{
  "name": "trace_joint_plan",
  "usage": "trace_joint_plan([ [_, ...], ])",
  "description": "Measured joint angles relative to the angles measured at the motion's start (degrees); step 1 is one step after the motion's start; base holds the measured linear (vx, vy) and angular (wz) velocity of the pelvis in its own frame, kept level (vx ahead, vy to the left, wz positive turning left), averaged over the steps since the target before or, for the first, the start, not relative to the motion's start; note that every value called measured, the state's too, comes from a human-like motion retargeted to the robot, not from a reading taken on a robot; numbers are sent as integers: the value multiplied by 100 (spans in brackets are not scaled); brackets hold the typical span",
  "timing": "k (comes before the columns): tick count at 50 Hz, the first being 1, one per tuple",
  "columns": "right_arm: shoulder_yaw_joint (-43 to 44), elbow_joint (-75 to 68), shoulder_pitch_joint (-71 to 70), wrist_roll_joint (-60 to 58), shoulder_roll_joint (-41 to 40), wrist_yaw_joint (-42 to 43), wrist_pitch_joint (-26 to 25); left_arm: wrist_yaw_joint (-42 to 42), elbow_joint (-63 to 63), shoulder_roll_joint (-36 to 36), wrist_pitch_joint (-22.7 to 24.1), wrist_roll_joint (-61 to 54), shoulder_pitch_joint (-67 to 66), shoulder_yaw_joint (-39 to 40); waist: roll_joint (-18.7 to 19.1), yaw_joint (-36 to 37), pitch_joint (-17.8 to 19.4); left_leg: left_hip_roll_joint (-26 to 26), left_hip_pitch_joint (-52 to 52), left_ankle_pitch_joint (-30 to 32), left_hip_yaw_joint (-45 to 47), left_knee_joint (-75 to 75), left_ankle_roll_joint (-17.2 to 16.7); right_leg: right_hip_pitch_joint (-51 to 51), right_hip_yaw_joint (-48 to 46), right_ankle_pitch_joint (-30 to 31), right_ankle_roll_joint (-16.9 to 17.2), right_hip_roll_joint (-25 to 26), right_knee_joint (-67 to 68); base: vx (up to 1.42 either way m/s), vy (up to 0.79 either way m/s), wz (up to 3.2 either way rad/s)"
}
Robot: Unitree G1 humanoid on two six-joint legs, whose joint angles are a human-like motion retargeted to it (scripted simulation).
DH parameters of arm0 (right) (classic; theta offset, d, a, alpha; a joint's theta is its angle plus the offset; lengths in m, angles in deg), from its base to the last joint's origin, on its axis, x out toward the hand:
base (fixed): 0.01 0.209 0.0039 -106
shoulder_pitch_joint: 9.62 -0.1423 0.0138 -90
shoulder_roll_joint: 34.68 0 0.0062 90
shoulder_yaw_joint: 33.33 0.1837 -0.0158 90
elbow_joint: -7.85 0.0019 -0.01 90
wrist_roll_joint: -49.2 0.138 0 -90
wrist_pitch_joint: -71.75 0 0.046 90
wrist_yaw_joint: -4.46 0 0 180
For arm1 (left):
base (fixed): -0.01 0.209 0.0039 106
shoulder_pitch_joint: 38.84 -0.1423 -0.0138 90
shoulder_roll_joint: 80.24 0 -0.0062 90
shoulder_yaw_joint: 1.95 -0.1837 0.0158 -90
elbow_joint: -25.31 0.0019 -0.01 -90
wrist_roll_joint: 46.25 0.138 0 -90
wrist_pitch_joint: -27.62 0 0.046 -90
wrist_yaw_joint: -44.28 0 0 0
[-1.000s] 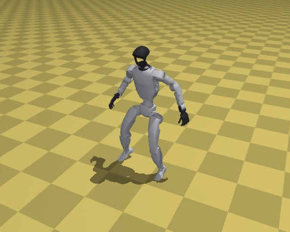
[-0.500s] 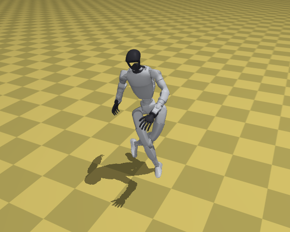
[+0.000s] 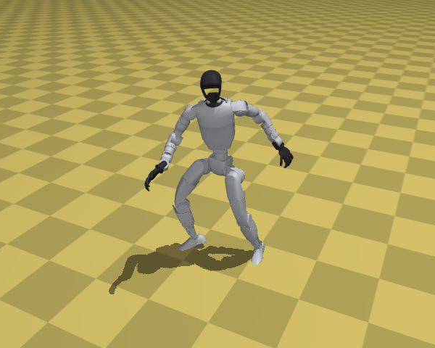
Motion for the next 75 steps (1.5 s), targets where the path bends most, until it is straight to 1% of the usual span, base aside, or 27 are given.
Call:
trace_joint_plan([
  [2, -443, -337, -542, -204, -59, -75, -201, -219, 334, -22, 6, 67, 57, 50, -191, 288, 161, -348, 220, -672, 880, 2, 32, -571, -514, -242, 137, -251, 795, -35, 110, -203],
  [5, -1009, -813, -1290, -243, -93, -293, -339, -280, 952, 20, -9, 385, 881, -250, -592, 337, 712, -1076, -284, -1474, 1224, 877, 208, -1083, -1048, -671, 98, -281, 1022, -49, 96, -83],
  [8, -1151, -946, -1384, -18, -34, -581, -332, -478, 1407, 71, -67, 929, 2314, -722, -693, -51, 1089, -1530, -1104, -1738, 1276, 1883, 325, -1220, -904, -784, 153, 584, 205, -48, 86, 70],
  [12, -840, -907, -842, 358, -99, -733, -256, -231, 1047, 394, -109, 1041, 3974, -1418, -589, -1020, 1184, -2347, -1356, -1712, 874, 1555, 338, -1120, -508, -667, 184, 1769, -230, -24, 87, 152],
  [15, -336, -575, -36, 494, -139, -497, -134, 503, 318, 738, -105, 646, 4863, -2063, -244, -2137, 1133, -2872, -910, -1060, 392, 454, 10, -657, -363, -383, 263, 2654, -780, 3, 91, 218],
  [18, 360, 119, 1330, 646, -178, -389, 25, 1157, -436, 803, 12, 116, 5157, -2285, 174, -3207, 940, -3362, -188, 515, -329, -1084, -753, -101, 124, 39, 306, 3506, -1967, 19, 98, 203],
  [20, 934, 501, 2338, 721, -263, -512, 90, 1284, -827, 688, 119, -43, 5214, -2154, 263, -3694, 692, -3776, 12, 1528, -342, -1718, -1055, 31, 470, 83, 306, 3538, -2313, 22, 118, 169],
  [22, 1524, 783, 3428, 753, -545, -843, 31, 1216, -1229, 588, 203, -7, 5120, -1937, 28, -4032, -27, -4024, -619, 1997, 626, -1197, -1055, -162, 874, 388, 306, 3156, -2867, 31, 108, 239],
  [23, 1745, 824, 3875, 772, -720, -1020, -22, 1197, -1425, 565, 232, 18, 5047, -1854, -174, -4328, -256, -3892, -914, 1840, 1157, -219, -1055, 42, 1015, 390, 306, 2888, -3265, 56, 83, 246],
  [25, 1918, 603, 4206, 831, -830, -1233, -142, 1276, -1662, 554, 250, -54, 4973, -1654, -517, -4505, 39, -3056, -706, 1225, 1956, 1811, -1032, 885, 1341, -345, 5, 2547, -3423, 68, 72, 87],
  [28, 1667, 159, 3969, 749, -718, -1183, -216, 1573, -1901, 556, 143, -234, 4618, -1340, -319, -4216, 323, -1410, -1054, 353, 1777, 3690, -612, 508, 1536, -1670, -782, 2321, -2045, 41, 82, -102],
  [30, 1365, -133, 3575, 554, -589, -974, -250, 1668, -1912, 454, 59, -141, 4228, -1194, -217, -3910, 501, -432, -1089, -342, 1500, 4115, -274, -72, 1870, -2238, -736, 2080, -579, 27, 85, -164],
  [32, 981, -534, 2824, 349, -517, -659, -290, 1689, -1693, 332, -2, 141, 3903, -1108, -237, -3659, 672, 371, -1055, -806, 1214, 3949, -57, -451, 2236, -2566, -456, 1877, 317, 20, 82, -145],
  [35, 254, -1278, 1312, 8, -589, -227, -336, 1795, -987, 50, -77, 552, 3519, -1031, -252, -3305, 907, 1221, -1027, -1037, 443, 2995, -105, -659, 2705, -2778, -223, 1817, 838, 11, 78, -125],
  [38, -422, -1455, 64, -464, -707, 209, -283, 2003, -211, -337, -140, 321, 3140, -899, -176, -2870, 993, 1709, -985, -565, -351, 1524, -339, -606, 3024, -2575, -8, 1836, 645, 4, 79, -96],
  [40, -801, -1089, -370, -636, -674, 436, -167, 2071, 110, -539, -146, 14, 2835, -779, -134, -2430, 1002, 1670, -826, 103, -1016, 461, -397, -368, 3238, -2289, 27, 1811, 110, 4, 88, -89],
  [45, -1035, 229, -205, -503, -306, 130, 48, 1771, 55, -773, -60, -129, 1520, -334, -202, -903, 872, 194, -314, 949, -3064, -870, -486, 680, 3829, -581, 148, 1304, -2282, 1, 105, -94],
  [47, -961, 308, -234, -460, -299, -155, 4, 1359, 35, -899, -102, -129, 947, 90, -221, -458, 761, -26, -320, 1213, -1992, -892, -392, 945, 3129, 334, 95, 918, -3000, -9, 112, -87],
  [50, -922, 156, -424, -603, -292, -407, -128, 742, 186, -1088, -175, -273, 316, 668, -158, -178, 572, 0, -121, 613, 786, -734, -3, 904, 1524, 1057, -166, 430, -2871, -21, 118, -65],
  [52, -1066, -160, -701, -850, -222, -465, -249, 466, 294, -1040, -183, -274, 93, 911, -53, -181, 522, -51, 13, -107, 1481, -565, 55, 415, 1549, 621, -274, 545, -1932, -32, 114, -53],
  [57, -1412, -907, -1108, -1247, 210, -431, -454, 783, 615, -404, -151, 57, 1130, 606, -262, -599, 1047, -710, -985, -1435, 1317, 1387, -253, -945, 1285, -732, -289, 611, -58, -40, 98, 26],
  [60, -1480, -1286, -969, -836, 461, -694, -426, 417, 698, 125, -114, 420, 2546, 197, -314, -1088, 1204, -1344, -1605, -1631, 1217, 1880, -168, -1374, 1112, -603, -490, 1168, -669, -38, 93, 123],
  [63, -1543, -1678, -673, -437, 570, -1137, -391, 313, 360, 791, 55, 577, 3892, -589, -210, -2107, 1225, -2092, -1865, -1554, 723, 1796, 37, -1666, 1823, 124, -476, 2097, -1674, -15, 89, 232],
  [66, -1525, -1846, -212, -52, 675, -1209, -366, 896, -233, 1403, 162, 315, 5145, -1680, 47, -3380, 1254, -2865, -1488, -868, -101, 796, -253, -1552, 1912, 787, -211, 2719, -2595, 14, 91, 284],
  [70, -556, -1722, 1325, 550, 701, -1044, -198, 1493, -721, 1354, 247, -54, 6553, -2927, 651, -4935, 1115, -3453, -276, 1086, -1588, -1104, -942, -752, 814, 1252, 294, 3356, -3599, 46, 93, 278],
  [73, 886, -1440, 3063, 730, 277, -1233, -250, 1322, -818, 627, 199, -151, 7304, -3187, 714, -4890, 675, -3847, 240, 2152, -1349, -2054, -1055, -325, 541, 1519, 306, 3794, -3585, 56, 88, 83],
  [75, 1755, -1335, 4015, 799, -347, -1413, -395, 1249, -1110, 231, 192, -206, 7454, -3096, 389, -4878, 405, -4036, 328, 2284, -429, -1728, -1055, 230, 673, 1633, 306, 3698, -3655, 67, 74, 125],
])
